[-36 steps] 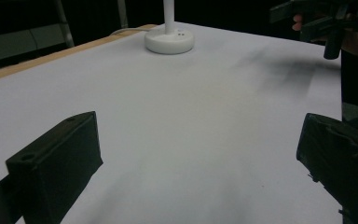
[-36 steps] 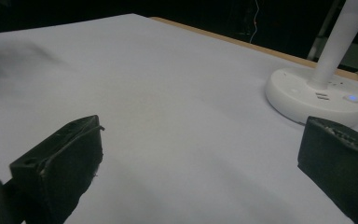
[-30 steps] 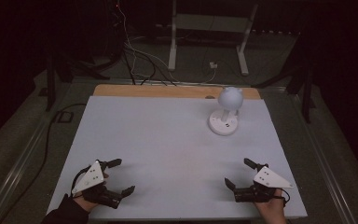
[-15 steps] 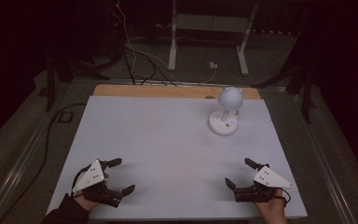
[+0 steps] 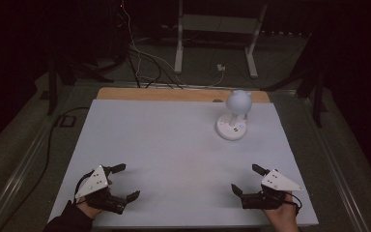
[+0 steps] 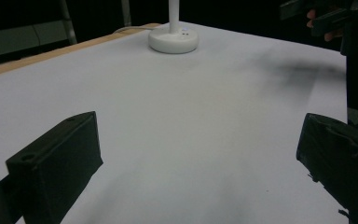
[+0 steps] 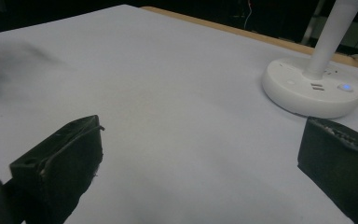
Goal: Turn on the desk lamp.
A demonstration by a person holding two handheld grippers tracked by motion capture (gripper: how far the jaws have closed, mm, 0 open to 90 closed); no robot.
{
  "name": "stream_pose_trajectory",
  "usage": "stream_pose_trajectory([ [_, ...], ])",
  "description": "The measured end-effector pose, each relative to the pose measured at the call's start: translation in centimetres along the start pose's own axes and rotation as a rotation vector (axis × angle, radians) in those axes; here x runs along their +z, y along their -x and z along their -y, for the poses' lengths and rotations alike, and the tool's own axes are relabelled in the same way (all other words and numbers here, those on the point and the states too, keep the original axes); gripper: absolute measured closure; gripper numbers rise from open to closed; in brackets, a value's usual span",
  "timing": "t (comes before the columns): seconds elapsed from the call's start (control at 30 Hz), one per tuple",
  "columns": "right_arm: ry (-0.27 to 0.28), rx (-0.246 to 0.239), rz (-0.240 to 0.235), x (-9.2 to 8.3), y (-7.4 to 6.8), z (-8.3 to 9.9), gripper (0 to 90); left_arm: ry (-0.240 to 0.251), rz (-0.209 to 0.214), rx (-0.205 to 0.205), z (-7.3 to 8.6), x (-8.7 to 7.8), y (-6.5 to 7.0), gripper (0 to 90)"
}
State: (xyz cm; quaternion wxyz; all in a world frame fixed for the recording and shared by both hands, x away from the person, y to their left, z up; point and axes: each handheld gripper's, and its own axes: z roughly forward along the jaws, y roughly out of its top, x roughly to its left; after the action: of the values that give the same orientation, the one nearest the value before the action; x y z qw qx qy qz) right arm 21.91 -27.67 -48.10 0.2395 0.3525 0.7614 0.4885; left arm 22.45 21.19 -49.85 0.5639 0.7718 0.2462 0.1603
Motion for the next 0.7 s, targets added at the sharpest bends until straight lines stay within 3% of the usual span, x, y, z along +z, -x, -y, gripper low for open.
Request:
stream_pose_trajectory([
  [0.2,-0.028,0.003,-0.005,-0.1,-0.4,-1.5,0.0,0.002,0.006,0.004,-0.1,0.0,0.1,0.3],
  [0.7,-0.023,0.002,0.021,-0.2,0.1,-5.4,0.0,0.01,0.016,0.003,-0.2,0.3,0.0,0.3],
])
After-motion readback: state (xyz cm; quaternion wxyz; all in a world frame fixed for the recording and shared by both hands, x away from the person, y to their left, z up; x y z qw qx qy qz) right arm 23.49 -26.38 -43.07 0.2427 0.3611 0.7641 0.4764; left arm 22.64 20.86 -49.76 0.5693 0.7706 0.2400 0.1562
